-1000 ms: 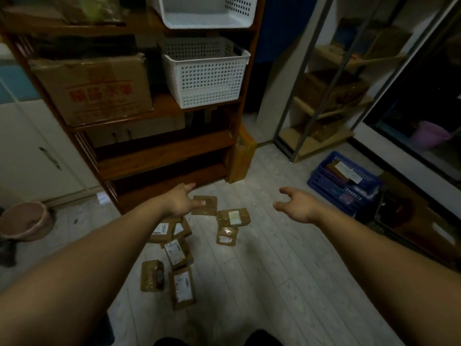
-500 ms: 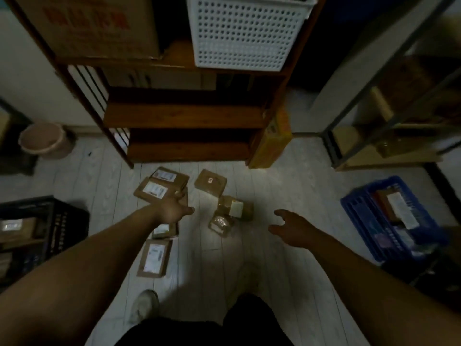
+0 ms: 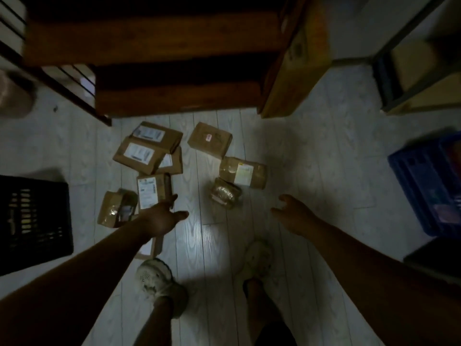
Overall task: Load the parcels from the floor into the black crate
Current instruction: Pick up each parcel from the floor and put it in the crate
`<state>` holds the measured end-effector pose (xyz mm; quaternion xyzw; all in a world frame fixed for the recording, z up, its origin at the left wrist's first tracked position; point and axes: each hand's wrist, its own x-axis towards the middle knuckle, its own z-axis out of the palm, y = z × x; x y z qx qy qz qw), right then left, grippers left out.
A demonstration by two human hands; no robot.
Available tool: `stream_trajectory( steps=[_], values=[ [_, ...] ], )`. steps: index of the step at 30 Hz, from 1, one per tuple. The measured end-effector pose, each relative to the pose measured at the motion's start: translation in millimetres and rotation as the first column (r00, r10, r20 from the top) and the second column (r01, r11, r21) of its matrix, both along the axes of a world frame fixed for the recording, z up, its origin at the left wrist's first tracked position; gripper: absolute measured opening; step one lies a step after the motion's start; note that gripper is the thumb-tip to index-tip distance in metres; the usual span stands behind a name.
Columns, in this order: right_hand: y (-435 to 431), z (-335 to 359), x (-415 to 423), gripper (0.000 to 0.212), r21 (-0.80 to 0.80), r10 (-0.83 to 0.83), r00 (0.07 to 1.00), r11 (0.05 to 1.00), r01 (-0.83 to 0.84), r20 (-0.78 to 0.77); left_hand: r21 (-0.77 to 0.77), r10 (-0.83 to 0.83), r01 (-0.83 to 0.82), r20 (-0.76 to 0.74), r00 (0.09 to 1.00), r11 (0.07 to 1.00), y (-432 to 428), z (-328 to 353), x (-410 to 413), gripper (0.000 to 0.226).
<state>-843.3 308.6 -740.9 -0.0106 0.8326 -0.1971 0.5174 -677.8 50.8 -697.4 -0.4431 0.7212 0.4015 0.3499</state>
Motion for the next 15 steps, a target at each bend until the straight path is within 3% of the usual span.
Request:
stream_trajectory(
  steps=[8, 13, 15],
  values=[
    [-37.2, -167.6, 2.5, 0.089, -0.041, -0.077, 0.993, 0.996, 0.081, 0.093, -0.007, -0.035, 0.035, 0.005, 0.999, 0.999, -21.0, -184.8, -36.2, 0.07],
    [-70.7, -261.9, -1.7, 0.057, -0.16, -0.062, 0.998, 0.985, 0.062, 0.006, -0.041, -0.025, 0.025, -0.01, 1.0, 0.999, -13.4, -287.0, -58.1, 0.069],
    [-85.9, -294.4, -4.7, 0.047, -0.141, -0.059, 0.998, 0.988, 0.055, -0.019, -0.028, -0.029, 0.028, -0.028, 0.999, 0.999, -9.6, -322.0, -70.8, 0.065]
  ],
)
